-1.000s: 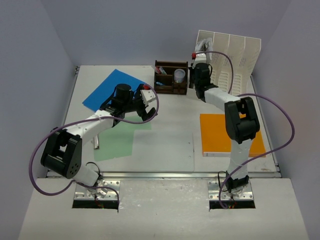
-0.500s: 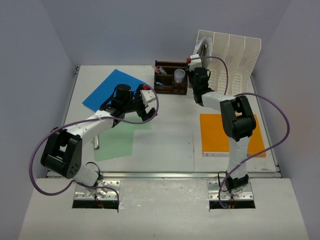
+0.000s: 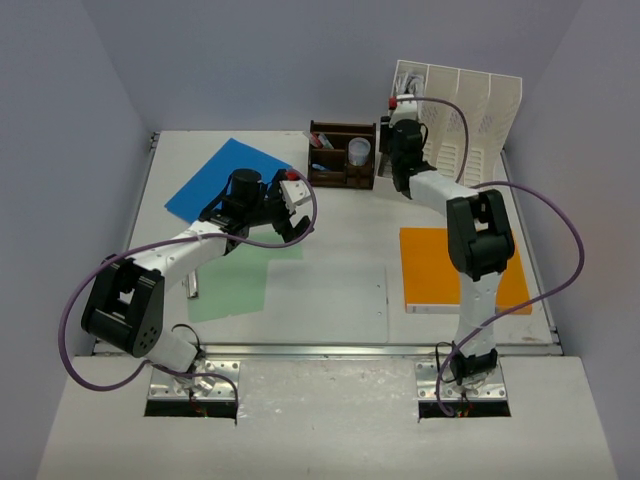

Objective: Organize the desk

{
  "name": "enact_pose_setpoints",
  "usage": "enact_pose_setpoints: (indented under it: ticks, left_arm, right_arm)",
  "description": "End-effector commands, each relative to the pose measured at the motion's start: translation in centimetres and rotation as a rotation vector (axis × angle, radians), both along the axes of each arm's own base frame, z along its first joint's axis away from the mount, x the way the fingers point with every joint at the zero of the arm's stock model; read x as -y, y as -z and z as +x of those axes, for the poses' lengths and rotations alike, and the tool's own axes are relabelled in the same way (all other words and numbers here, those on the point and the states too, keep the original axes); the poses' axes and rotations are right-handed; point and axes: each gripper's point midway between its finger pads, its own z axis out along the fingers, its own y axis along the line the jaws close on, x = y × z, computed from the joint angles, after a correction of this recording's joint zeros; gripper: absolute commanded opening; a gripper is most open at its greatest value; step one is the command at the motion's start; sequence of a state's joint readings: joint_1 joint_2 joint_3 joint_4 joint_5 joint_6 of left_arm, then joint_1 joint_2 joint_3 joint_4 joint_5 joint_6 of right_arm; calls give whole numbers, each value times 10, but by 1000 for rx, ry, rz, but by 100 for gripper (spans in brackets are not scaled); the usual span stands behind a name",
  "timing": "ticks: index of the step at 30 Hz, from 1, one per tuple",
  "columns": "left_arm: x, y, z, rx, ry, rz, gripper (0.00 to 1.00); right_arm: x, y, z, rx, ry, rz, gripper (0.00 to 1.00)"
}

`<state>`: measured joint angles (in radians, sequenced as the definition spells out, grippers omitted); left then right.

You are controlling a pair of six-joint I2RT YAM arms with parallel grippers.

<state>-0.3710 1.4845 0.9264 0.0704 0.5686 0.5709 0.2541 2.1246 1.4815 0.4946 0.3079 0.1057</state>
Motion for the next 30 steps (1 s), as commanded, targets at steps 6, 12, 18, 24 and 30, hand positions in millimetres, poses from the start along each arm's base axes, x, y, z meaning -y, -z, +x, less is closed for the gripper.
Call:
enact_pose_setpoints:
  ticks: [6,12,18,24,30]
  left_arm:
    - [-5,-22,-3,55,-7,-25,100]
    - [-9,-31,-2,40,-52,-54,100]
    - [-43,-50,10,-162,-260,-223,100]
    - [-81,-51,-4,-278,-385,-219,100]
    - [-70,-35,-49,-328,-285,-257,98]
  right_arm:
    - [-15,-109,-50,68,-97,170,44]
    - [-4,-95,-98,-24,-94,156,42]
    - [2,-79,-138,-44,-209,-16,47]
    - [0,-42,-197,-270,-367,-43,72]
    - [44,16,-262,-610,-388,-65,70]
